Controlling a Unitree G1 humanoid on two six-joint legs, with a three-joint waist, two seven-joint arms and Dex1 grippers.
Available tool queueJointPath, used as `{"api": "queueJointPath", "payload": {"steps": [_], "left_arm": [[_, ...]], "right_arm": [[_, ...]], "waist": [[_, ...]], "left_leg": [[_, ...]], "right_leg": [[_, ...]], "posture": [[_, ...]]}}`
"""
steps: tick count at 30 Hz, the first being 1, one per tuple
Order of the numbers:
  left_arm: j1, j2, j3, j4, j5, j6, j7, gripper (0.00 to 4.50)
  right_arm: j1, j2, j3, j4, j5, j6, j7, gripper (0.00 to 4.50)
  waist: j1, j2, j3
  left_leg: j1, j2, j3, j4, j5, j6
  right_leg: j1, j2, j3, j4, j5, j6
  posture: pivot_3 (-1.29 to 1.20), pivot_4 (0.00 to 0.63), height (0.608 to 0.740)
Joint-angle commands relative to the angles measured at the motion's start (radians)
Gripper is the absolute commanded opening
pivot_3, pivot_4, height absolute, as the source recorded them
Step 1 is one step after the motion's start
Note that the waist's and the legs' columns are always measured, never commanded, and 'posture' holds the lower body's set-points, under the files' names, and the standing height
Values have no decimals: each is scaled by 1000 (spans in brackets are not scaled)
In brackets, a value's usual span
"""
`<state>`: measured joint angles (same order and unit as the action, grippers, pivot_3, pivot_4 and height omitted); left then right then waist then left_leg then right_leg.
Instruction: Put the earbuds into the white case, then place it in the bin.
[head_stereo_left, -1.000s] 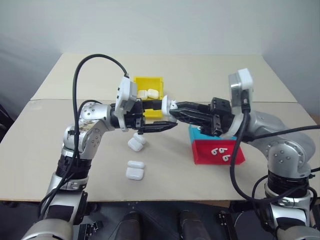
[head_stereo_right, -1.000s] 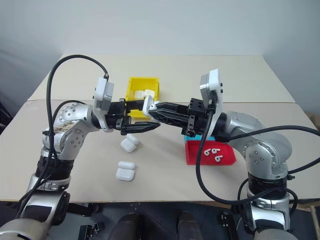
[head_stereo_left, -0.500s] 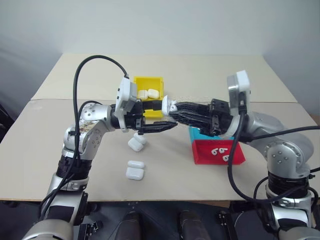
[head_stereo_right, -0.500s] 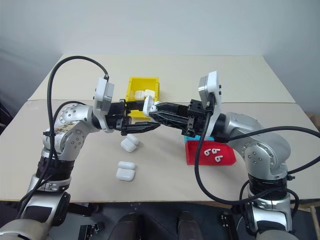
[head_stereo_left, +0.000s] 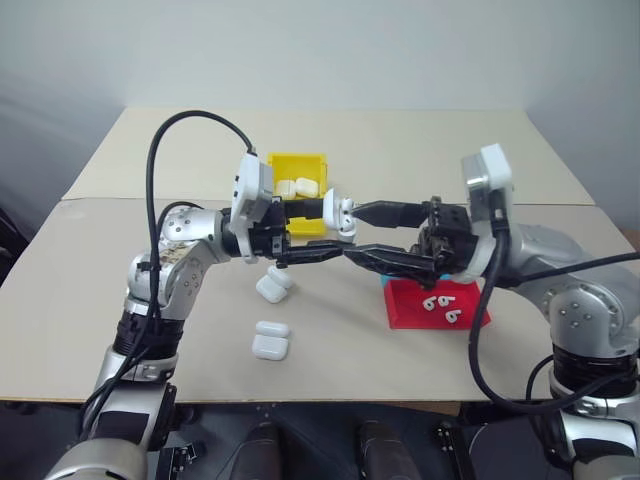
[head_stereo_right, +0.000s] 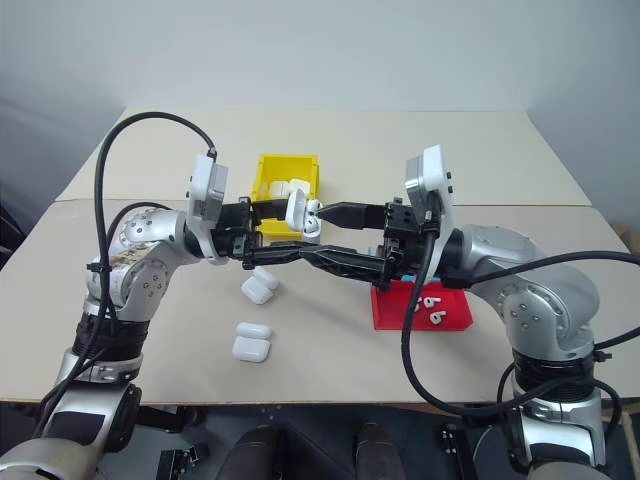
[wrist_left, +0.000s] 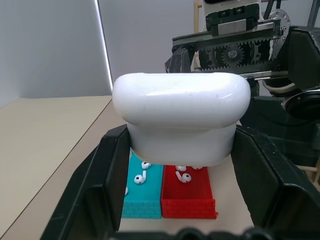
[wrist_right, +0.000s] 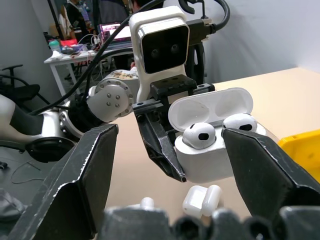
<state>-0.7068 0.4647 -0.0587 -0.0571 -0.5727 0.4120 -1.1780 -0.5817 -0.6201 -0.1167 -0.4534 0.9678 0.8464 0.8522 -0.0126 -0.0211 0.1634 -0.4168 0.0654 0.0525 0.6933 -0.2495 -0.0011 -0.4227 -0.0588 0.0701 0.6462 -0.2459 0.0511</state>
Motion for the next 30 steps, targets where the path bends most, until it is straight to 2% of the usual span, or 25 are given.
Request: {"api": "queueJointPath", "payload": {"steps": [1, 2, 7, 11, 15, 21, 25, 30], "left_arm": [[-26, -12, 1, 11, 12, -40, -6, 2758], [-27, -17, -2, 16, 16, -42, -3, 2758], [-24, -36, -32, 34, 57, -52, 4, 2758], [-24, -46, -54, 53, 83, -68, 3, 2758], [-40, -59, -69, 77, 102, -84, -2, 2758], [-57, -66, -75, 93, 112, -97, -14, 2758], [-54, -67, -77, 86, 119, -104, -10, 2758], [-25, -48, -44, 63, 118, -93, 19, 2758]], "right_arm": [[-29, -44, -40, -36, 41, 1, 14, 3571], [-44, -61, -39, -33, 43, 7, 20, 3366], [-166, -187, -24, 43, -10, -3, 93, 1580], [-326, -266, 91, 153, -163, -93, 240, 87], [-472, -248, 242, 256, -324, -212, 392, 33], [-664, -128, 465, 419, -594, -402, 510, 33], [-673, -95, 520, 431, -669, -415, 550, 33], [-596, -170, 489, 386, -685, -438, 620, 33]], "waist": [[0, 0, 0], [0, 0, 0], [0, 0, 0], [-2, 0, 0], [-3, 0, 0], [-2, 0, 0], [5, 0, 0], [24, 0, 0]], "left_leg": [[0, 0, 0, 0, 0, 0], [0, 0, 0, 0, 0, 0], [0, 0, 0, 0, 0, 0], [0, 0, 1, 0, 0, 0], [0, 0, 1, 0, 0, 1], [0, 1, 1, 0, 0, 0], [-3, 1, 1, 0, 0, 0], [-6, 1, 0, 1, 0, 1]], "right_leg": [[0, 0, 0, 0, 0, 0], [0, 0, 0, 0, 0, 0], [0, 0, 0, 0, 0, 0], [-1, 0, 0, 0, 0, 0], [-1, 1, 1, 0, 0, 0], [-2, 1, 1, 0, 0, 0], [-3, 0, 0, 0, 0, 0], [-4, 0, -2, 1, 0, 0]], "posture": [[0, 150, 740], [0, 150, 740], [0, 150, 740], [0, 150, 740], [0, 150, 740], [0, 150, 740], [0, 150, 740], [0, 150, 740]]}}
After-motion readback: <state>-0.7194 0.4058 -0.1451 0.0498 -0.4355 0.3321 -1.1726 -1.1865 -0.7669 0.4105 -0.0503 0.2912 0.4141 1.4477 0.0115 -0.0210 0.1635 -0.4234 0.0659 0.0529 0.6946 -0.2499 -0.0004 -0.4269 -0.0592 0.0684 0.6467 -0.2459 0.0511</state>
